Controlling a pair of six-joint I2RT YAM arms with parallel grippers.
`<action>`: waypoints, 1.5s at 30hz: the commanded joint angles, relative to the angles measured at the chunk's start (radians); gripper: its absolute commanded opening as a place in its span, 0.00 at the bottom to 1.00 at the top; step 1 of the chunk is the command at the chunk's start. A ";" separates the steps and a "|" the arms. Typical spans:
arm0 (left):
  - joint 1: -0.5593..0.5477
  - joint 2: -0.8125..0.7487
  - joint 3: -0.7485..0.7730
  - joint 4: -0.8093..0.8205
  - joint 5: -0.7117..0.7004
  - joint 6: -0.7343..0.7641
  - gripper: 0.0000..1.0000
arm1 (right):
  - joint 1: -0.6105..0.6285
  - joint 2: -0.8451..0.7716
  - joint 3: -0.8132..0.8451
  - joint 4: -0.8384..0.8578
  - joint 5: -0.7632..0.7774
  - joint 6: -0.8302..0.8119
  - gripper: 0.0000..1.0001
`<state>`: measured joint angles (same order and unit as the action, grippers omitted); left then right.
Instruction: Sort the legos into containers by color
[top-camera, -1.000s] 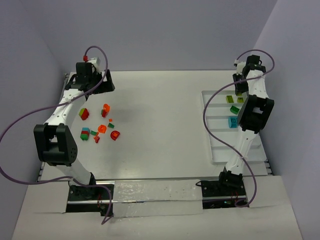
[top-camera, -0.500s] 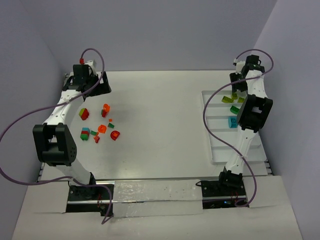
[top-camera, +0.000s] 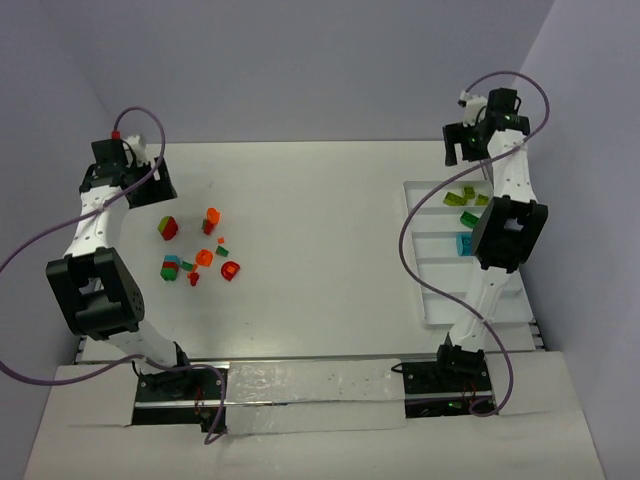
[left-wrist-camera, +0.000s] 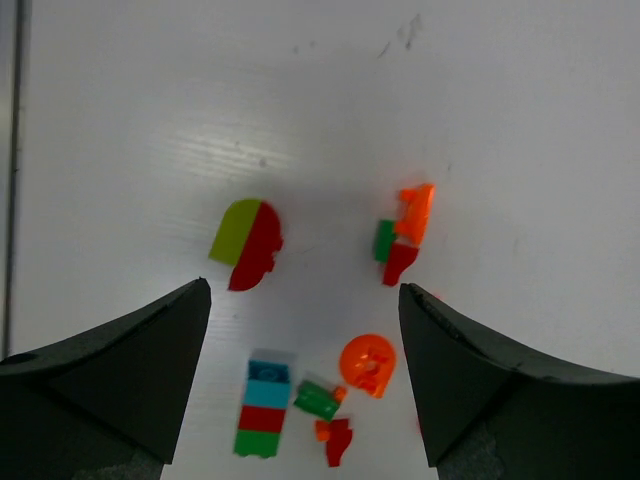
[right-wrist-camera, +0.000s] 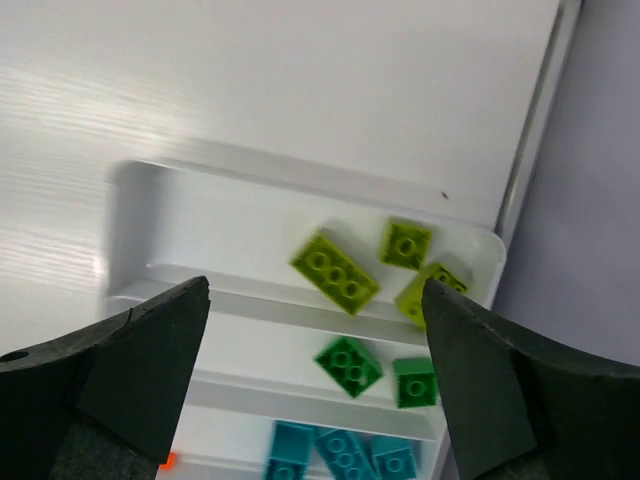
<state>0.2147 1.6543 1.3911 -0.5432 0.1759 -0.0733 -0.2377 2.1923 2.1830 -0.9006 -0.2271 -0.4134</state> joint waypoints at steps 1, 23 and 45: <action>0.027 -0.060 -0.024 -0.073 -0.013 0.179 0.82 | 0.118 -0.171 -0.019 0.042 -0.075 0.050 0.95; 0.071 0.255 0.172 -0.197 0.070 0.344 0.75 | 0.283 -0.289 -0.166 0.042 -0.159 0.117 0.99; -0.008 0.340 0.062 -0.032 -0.136 0.267 0.63 | 0.339 -0.295 -0.117 -0.003 -0.204 0.130 1.00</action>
<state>0.2104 1.9911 1.4807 -0.6104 0.0883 0.2036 0.0779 1.9526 2.0204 -0.8942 -0.4091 -0.2882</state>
